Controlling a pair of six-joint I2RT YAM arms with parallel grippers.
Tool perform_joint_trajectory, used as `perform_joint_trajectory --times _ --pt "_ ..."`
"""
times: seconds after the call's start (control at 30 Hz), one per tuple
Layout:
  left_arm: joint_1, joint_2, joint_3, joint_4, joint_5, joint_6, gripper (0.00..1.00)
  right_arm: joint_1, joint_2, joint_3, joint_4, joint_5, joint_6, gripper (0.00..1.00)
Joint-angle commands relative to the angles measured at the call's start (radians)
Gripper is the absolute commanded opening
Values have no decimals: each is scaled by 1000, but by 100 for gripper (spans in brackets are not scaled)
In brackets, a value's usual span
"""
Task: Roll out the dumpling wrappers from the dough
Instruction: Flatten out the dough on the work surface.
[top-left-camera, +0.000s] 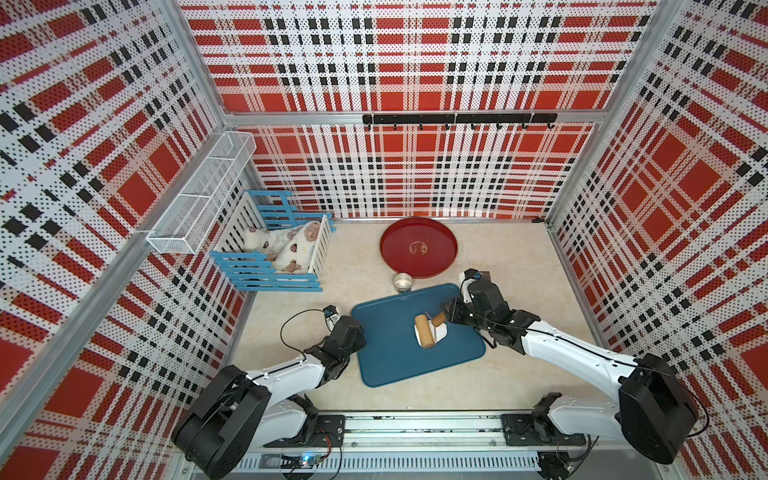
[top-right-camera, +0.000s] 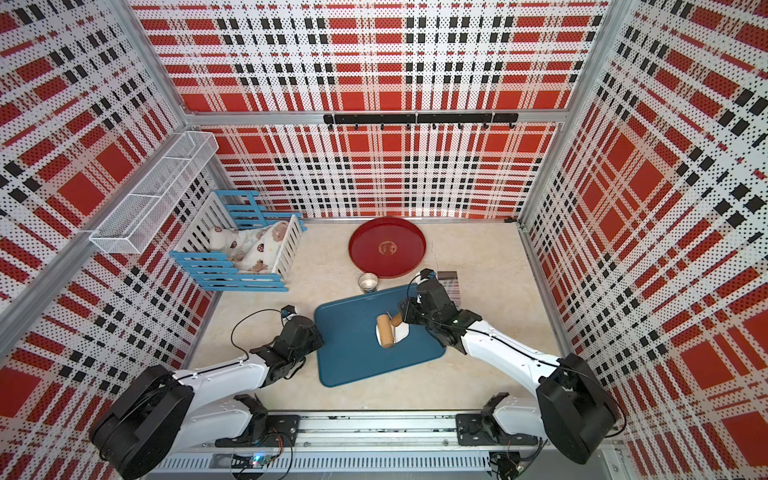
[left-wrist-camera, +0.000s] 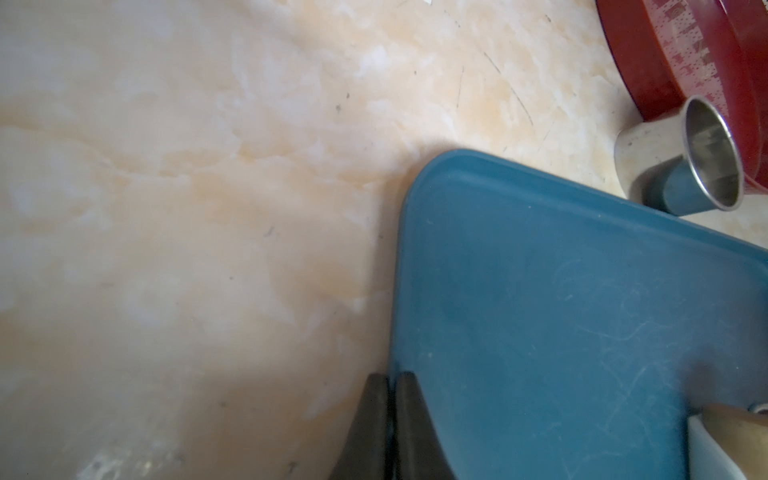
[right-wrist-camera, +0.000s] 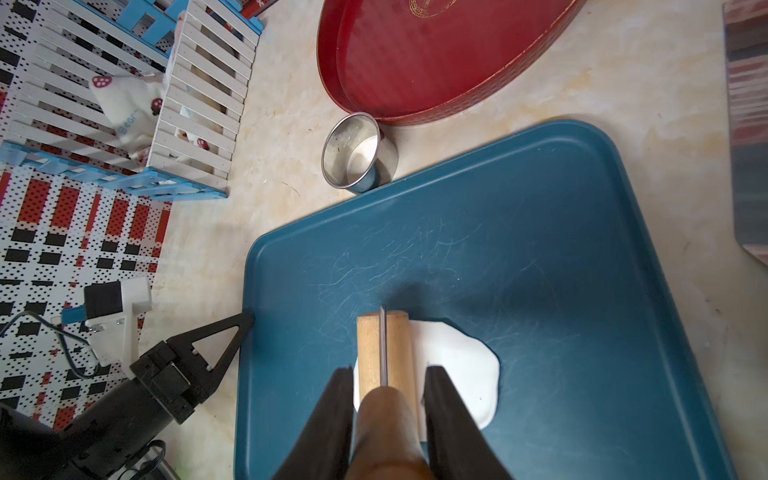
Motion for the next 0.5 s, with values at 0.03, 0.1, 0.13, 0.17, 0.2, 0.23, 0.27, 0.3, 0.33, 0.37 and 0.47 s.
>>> perform_joint_trajectory --times 0.03,0.1,0.13,0.17,0.2,0.23,0.27,0.3,0.33,0.37,0.47 --pt "10 23 24 7 -15 -37 0 65 110 -85 -312 -96 -29 0" --pt "10 25 22 8 -14 -37 0 68 113 -83 -309 -96 -28 0" --pt "9 24 22 8 -15 -37 0 70 115 -83 -308 -96 -27 0" --pt "9 24 21 9 -14 -38 0 71 117 -81 -306 -96 -27 0" --pt "9 25 21 9 -15 -39 0 74 119 -82 -306 -97 -24 0" --pt "9 21 21 8 -15 -39 0 75 121 -81 -305 -96 -24 0" --pt "9 20 19 8 -15 -39 0 77 122 -81 -303 -96 -22 0" --pt "9 19 19 8 -14 -39 0 79 124 -83 -301 -96 -21 0" --pt "9 18 19 9 -14 -39 0 82 126 -83 -299 -97 -19 0" --pt "9 16 18 9 -15 -39 0 83 128 -82 -296 -97 -18 0" --pt "9 15 18 8 -14 -40 0 90 138 -79 -291 -97 -16 0"
